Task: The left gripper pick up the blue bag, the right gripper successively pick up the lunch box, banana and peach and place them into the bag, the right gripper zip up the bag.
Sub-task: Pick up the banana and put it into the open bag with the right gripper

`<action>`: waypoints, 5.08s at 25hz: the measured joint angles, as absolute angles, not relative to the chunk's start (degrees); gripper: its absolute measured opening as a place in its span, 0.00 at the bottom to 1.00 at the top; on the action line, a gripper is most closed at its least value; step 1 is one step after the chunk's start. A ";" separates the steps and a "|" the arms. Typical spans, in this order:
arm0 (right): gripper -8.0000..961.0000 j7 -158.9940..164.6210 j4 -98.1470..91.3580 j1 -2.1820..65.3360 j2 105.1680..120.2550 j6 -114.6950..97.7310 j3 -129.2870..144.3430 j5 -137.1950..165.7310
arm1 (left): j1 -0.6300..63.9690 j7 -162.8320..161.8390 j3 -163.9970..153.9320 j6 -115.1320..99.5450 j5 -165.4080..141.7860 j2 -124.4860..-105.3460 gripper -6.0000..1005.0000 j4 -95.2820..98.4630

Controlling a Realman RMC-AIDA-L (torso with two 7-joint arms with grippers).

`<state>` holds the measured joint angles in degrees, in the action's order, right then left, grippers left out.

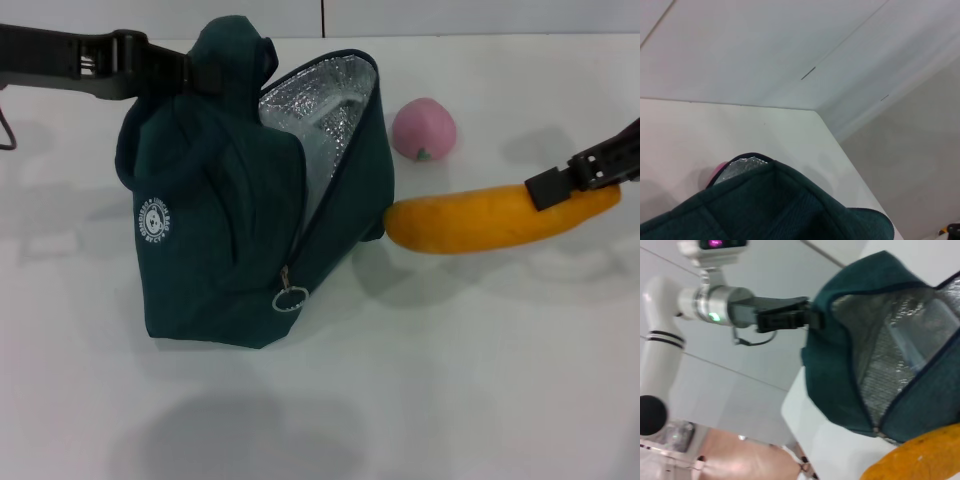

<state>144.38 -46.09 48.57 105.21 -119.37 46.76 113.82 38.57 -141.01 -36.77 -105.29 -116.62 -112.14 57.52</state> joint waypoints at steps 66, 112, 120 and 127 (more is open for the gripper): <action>0.45 128.26 -23.90 41.83 110.89 -112.05 48.39 97.88 | 36.88 -136.21 -36.74 -105.56 -114.19 -111.80 0.04 52.39; 0.45 129.94 -21.31 45.70 114.40 -97.32 55.63 97.97 | 36.13 -132.41 -36.79 -108.12 -112.77 -110.56 0.04 48.60; 0.45 130.10 -20.94 47.17 114.81 -95.07 55.11 97.31 | 35.94 -131.88 -36.83 -108.19 -112.75 -110.72 0.04 48.60; 0.44 130.26 -20.78 48.88 115.14 -93.30 55.03 95.98 | 35.95 -131.42 -36.83 -108.19 -112.75 -110.74 0.04 48.60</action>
<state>130.26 -20.78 48.88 115.14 -93.30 55.03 95.98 35.95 -131.42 -36.83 -108.19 -112.75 -110.74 48.60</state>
